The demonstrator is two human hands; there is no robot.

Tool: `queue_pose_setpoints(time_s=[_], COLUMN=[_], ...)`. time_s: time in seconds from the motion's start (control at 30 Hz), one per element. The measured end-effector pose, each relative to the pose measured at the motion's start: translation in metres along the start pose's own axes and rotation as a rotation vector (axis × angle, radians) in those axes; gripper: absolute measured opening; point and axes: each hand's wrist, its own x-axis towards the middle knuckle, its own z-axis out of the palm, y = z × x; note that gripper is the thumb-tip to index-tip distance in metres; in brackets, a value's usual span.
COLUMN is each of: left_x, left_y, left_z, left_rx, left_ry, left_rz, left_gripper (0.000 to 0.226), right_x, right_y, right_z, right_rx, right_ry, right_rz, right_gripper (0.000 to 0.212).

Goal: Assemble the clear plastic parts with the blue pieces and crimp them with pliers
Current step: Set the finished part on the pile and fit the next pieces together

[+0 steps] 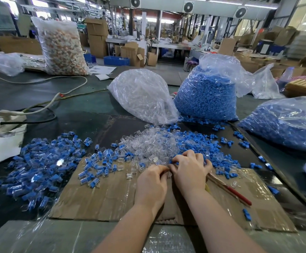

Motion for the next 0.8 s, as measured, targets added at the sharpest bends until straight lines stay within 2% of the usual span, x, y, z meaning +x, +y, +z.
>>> queue_pose_setpoints(time_s=[0.33,0.47,0.53,0.63,0.8], left_x=[0.002,0.003,0.003,0.002,0.002], left_y=[-0.003,-0.002,-0.002,-0.001,-0.001], left_z=[0.000,0.000,-0.001,-0.002,-0.004], left_rx=[-0.106,-0.179,-0.197,-0.209,-0.231], left_ry=[0.010,-0.002,-0.007,-0.016,-0.019], left_rz=[-0.099,-0.152,-0.169,-0.180,-0.193], left_gripper=[0.016,0.011,0.016,0.026,0.022], right_x=[-0.005,-0.024,-0.033,-0.040,-0.044], right_y=[0.004,0.008,0.010,0.012,0.011], right_z=[0.006,0.003,0.002,0.001,0.002], right_rx=[0.014,0.120,0.172,0.264,0.311], right_ry=[0.083,0.249,0.291,0.315,0.273], right_rz=[-0.004,-0.013,-0.007,-0.020,-0.080], right_gripper=[0.026,0.017,0.013,0.011,0.012])
